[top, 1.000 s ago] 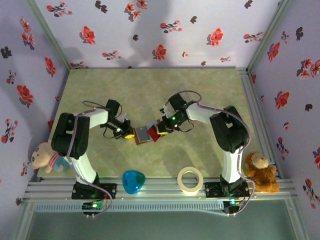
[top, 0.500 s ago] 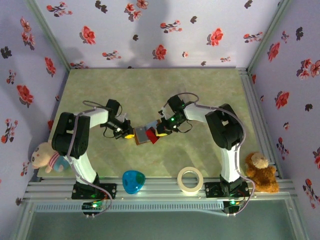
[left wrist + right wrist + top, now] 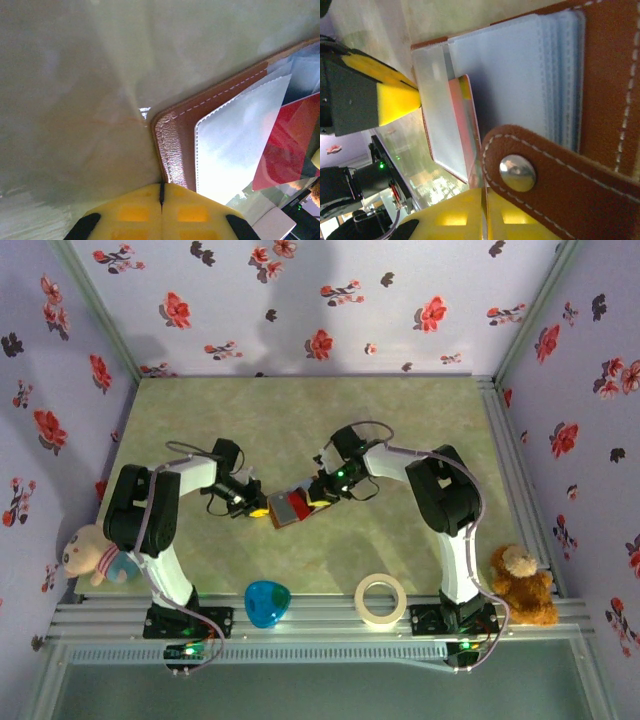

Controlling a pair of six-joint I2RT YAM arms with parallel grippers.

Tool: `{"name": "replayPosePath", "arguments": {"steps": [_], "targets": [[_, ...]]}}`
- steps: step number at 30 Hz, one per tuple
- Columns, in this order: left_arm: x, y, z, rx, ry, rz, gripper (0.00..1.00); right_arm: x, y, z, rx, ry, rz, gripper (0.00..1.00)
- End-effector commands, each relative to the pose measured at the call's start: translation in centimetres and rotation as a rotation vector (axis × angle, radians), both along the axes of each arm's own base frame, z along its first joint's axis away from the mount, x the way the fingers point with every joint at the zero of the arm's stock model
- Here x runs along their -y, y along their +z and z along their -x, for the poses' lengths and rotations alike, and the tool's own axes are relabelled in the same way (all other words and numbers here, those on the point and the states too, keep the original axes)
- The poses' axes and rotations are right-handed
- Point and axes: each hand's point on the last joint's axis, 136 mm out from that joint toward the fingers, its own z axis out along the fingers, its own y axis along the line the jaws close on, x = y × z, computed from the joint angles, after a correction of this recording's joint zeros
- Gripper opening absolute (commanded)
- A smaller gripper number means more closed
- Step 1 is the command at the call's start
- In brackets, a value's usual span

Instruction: Put the credit cards into the card holder

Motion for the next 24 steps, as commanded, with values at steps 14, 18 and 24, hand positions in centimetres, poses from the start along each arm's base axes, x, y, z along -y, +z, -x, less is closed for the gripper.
{"name": "replayPosePath", "arguments": {"steps": [14, 18, 24], "targets": [[-0.7, -1.8, 0.7, -0.015, -0.023, -0.073, 0.07, -1.3, -2.3, 0.0, 0.046, 0.031, 0.076, 0.12], [-0.7, -1.9, 0.7, -0.016, -0.031, -0.072, 0.07, -1.3, -2.4, -0.1, 0.054, 0.033, 0.081, 0.12], [-0.6, -1.8, 0.7, -0.011, -0.027, -0.067, 0.07, -0.8, -2.4, -0.4, 0.080, 0.048, 0.121, 0.13]]}}
